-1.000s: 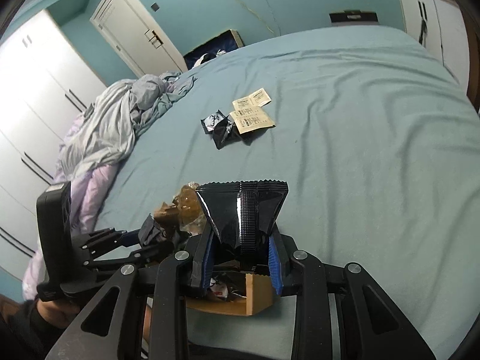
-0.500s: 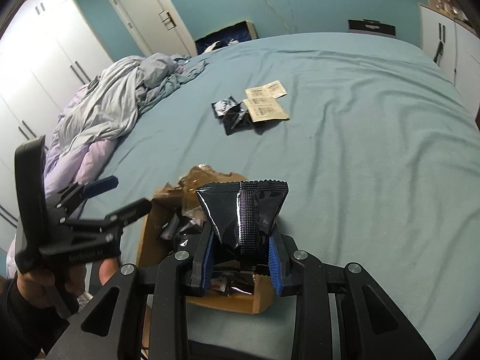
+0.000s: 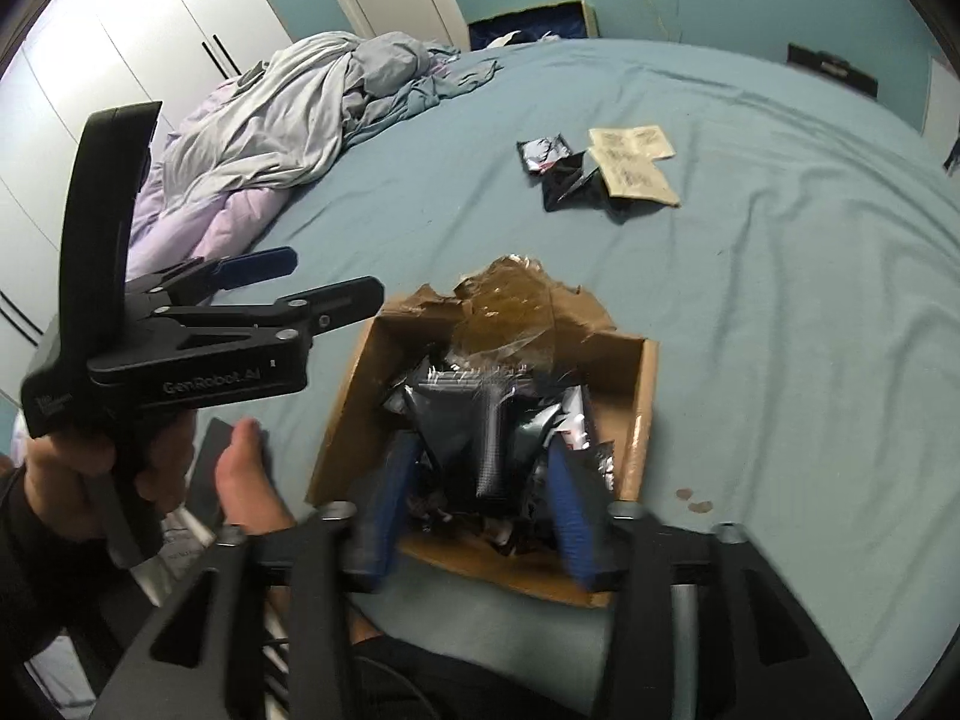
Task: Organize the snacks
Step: 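Release the left tool's black packet into the box while the right tool carries its packet there, then grasp a beige printed sachet with the right tool while the left tool grasps a black packet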
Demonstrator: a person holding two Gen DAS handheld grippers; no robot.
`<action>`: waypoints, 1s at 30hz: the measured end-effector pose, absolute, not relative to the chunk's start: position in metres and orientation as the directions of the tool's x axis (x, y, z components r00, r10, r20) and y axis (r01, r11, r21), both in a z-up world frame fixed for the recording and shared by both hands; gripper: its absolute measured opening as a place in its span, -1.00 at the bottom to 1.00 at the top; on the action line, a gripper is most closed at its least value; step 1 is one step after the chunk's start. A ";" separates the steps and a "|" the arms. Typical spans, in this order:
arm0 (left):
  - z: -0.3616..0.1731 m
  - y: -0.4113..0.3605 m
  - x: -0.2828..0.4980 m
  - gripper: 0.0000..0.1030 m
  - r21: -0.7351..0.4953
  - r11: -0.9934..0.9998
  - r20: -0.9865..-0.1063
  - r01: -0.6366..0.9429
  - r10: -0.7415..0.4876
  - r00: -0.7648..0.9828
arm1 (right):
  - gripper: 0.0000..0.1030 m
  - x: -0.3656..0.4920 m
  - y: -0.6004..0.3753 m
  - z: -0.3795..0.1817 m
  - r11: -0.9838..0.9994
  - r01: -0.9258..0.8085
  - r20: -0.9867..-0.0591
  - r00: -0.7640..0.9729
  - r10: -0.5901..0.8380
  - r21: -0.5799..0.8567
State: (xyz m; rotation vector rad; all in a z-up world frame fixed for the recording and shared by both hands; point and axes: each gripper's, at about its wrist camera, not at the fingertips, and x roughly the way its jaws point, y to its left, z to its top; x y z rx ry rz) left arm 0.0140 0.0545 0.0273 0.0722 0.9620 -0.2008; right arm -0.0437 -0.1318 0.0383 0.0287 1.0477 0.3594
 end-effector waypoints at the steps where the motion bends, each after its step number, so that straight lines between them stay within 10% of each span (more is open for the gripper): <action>1: 0.027 0.055 0.015 0.75 -0.032 0.979 -0.822 0.201 -0.140 0.551 | 0.40 -0.044 -0.133 0.041 0.945 -0.269 -0.835 0.465 0.295 0.184; 30: 0.009 0.067 0.056 0.75 -0.158 0.975 -0.872 0.156 -0.212 0.441 | 0.49 0.128 -0.183 0.010 0.977 -0.107 -0.865 0.454 0.214 0.186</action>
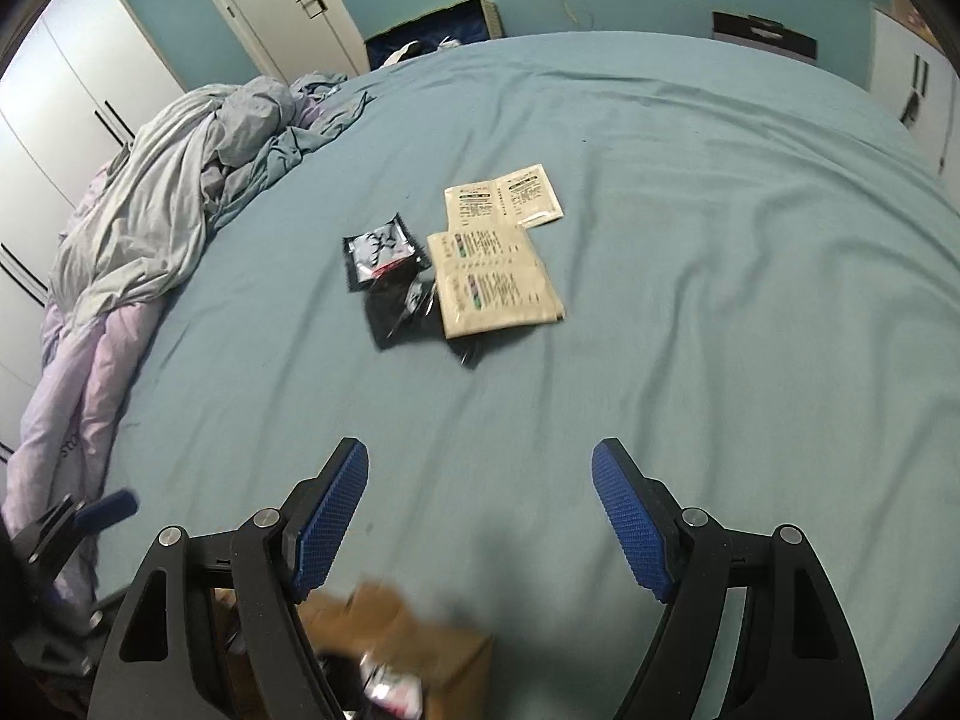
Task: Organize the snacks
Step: 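Grasp a beige printed sachet with the right tool while the left tool grasps a black packet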
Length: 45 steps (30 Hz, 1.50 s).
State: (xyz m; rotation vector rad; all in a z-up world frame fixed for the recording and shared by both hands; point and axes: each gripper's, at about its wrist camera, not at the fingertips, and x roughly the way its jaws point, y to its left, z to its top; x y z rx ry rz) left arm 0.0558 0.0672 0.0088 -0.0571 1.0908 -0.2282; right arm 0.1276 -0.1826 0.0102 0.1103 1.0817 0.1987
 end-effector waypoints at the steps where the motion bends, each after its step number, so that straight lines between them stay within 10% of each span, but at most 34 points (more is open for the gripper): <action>1: 0.007 0.067 0.058 0.75 -0.170 0.974 -0.873 0.153 -0.221 0.435 | 0.49 0.137 -0.183 0.005 0.975 -0.116 -0.863 0.454 0.221 0.189; 21: -0.008 0.053 0.087 0.75 -0.145 0.974 -0.883 0.173 -0.206 0.422 | 0.66 0.273 -0.158 -0.086 0.968 -0.174 -0.865 0.441 0.239 0.178; 25: 0.003 0.046 0.108 0.75 -0.125 0.967 -0.866 0.220 -0.215 0.452 | 0.27 0.269 -0.162 -0.083 0.966 -0.183 -0.863 0.441 0.245 0.180; 32: -0.013 0.007 0.204 0.76 -0.127 0.961 -0.897 0.245 -0.217 0.386 | 0.25 0.245 -0.209 -0.049 0.931 -0.078 -0.813 0.465 0.350 0.356; 40: -0.071 0.007 0.285 0.75 -0.270 0.960 -0.936 -0.077 -0.243 0.256 | 0.25 0.147 -0.249 0.014 0.833 0.032 -0.689 0.580 0.435 0.552; 45: -0.096 0.028 0.287 0.01 -0.393 0.890 -0.914 -0.231 -0.351 0.204 | 0.25 0.051 -0.252 0.050 0.857 -0.045 -0.645 0.638 0.419 0.513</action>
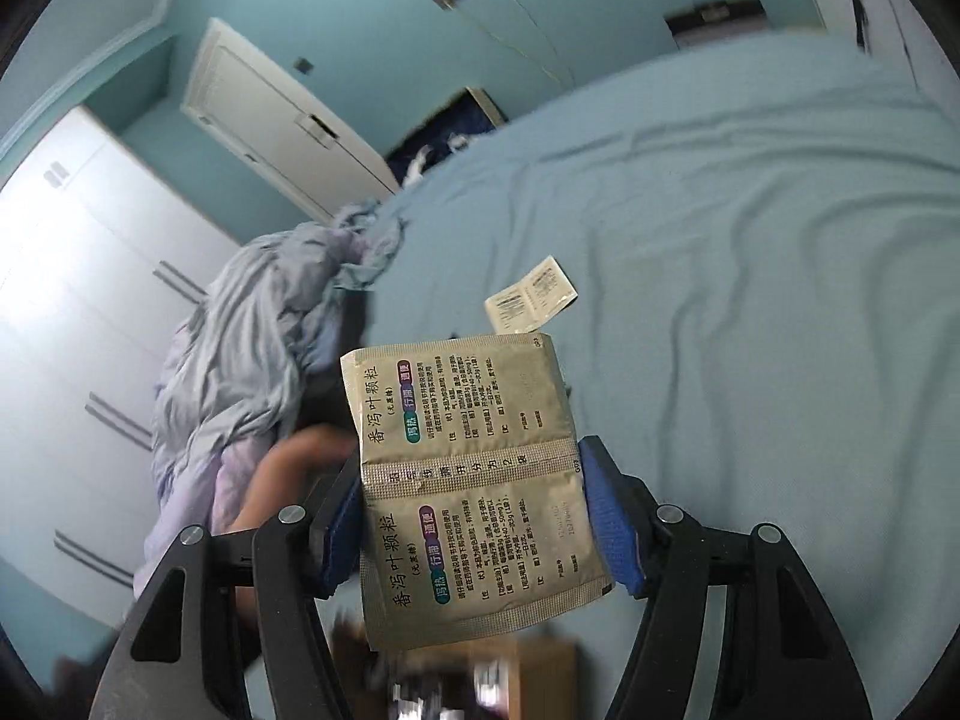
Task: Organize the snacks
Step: 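Grasp a beige printed sachet with the right tool while the left tool grasps a black packet, then drop the black packet from the left tool into the box while the right tool drops the sachet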
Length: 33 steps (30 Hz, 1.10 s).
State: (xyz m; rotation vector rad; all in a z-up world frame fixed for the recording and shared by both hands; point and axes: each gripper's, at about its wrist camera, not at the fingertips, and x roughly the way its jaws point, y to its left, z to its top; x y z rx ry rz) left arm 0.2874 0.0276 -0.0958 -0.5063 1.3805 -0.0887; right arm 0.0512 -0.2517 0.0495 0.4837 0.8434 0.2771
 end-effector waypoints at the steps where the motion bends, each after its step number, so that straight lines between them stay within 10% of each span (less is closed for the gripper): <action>1: -0.093 0.032 0.283 -0.01 -0.421 0.877 -0.901 -0.229 -0.376 0.217 | 0.25 0.027 -0.257 0.053 0.852 -0.054 -0.619 0.663 0.420 0.521; 4: -0.079 0.043 0.266 -0.34 -0.390 0.892 -0.911 -0.227 -0.338 0.238 | 0.25 -0.037 -0.269 0.050 0.840 -0.046 -0.577 0.707 0.409 0.540; 24: 0.035 0.038 -0.008 -0.32 -0.287 0.864 -0.811 0.414 -0.449 0.374 | 0.26 -0.049 -0.216 0.059 0.944 -0.055 -0.726 0.624 0.288 0.327; 26: 0.032 0.028 -0.008 -0.27 -0.247 0.872 -0.822 0.424 -0.420 0.384 | 0.26 -0.052 -0.213 0.060 0.945 -0.044 -0.730 0.624 0.278 0.323; 30: 0.033 0.023 0.000 0.47 -0.195 0.896 -0.809 0.398 -0.377 0.452 | 0.26 -0.059 -0.210 0.062 0.953 -0.046 -0.742 0.617 0.263 0.299; 33: 0.037 0.032 -0.002 0.52 -0.171 0.913 -0.783 0.371 -0.354 0.511 | 0.26 -0.053 -0.200 0.058 0.959 -0.065 -0.753 0.606 0.256 0.275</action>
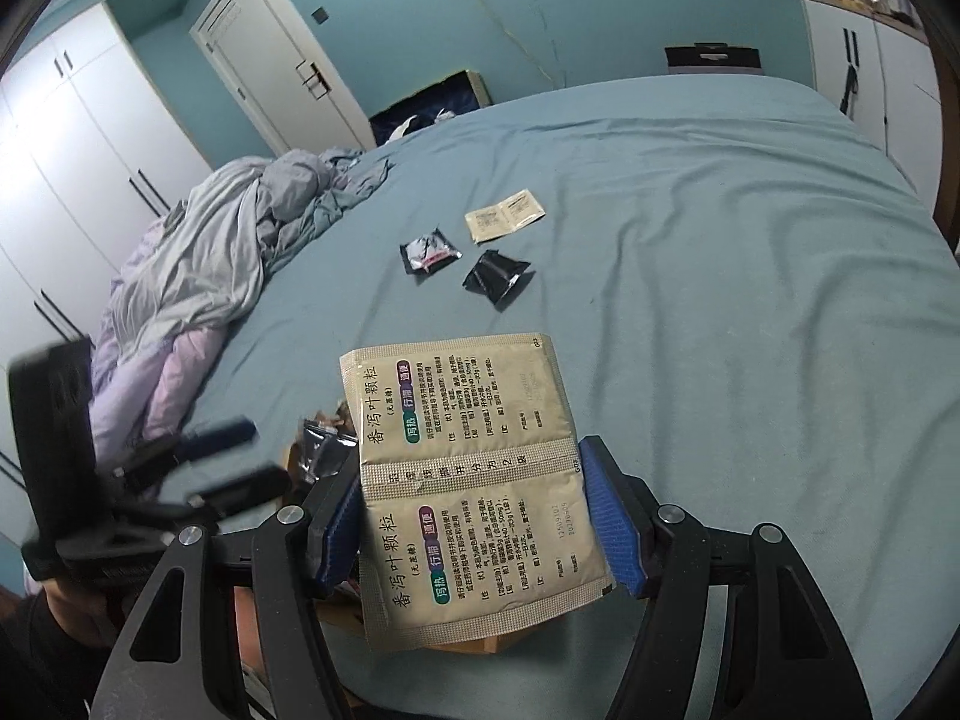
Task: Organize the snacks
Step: 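Drop the black packet from the left tool into the box while the right tool drops the sachet, then grasp a black packet with the right tool while the left tool grasps a white deer-print packet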
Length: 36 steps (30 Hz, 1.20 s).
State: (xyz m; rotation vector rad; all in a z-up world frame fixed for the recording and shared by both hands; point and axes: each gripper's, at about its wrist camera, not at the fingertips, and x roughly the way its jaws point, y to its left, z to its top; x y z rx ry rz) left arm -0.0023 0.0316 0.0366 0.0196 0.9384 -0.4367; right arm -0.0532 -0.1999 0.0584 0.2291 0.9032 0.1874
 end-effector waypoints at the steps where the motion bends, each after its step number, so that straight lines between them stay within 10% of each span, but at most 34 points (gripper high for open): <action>1: 0.036 0.034 -0.003 0.52 -0.148 0.923 -0.787 0.355 -0.328 0.523 | 0.26 -0.052 -0.197 0.058 0.960 -0.073 -0.755 0.603 0.259 0.270; 18: 0.034 0.066 0.010 0.55 -0.102 0.979 -0.781 0.176 -0.188 0.595 | 0.44 -0.042 -0.154 0.045 0.918 -0.299 -0.768 0.512 0.384 0.260; 36: 0.043 0.047 -0.001 0.56 -0.079 0.965 -0.772 0.250 -0.218 0.597 | 0.62 -0.034 -0.192 0.051 0.978 -0.018 -0.772 0.611 0.175 0.208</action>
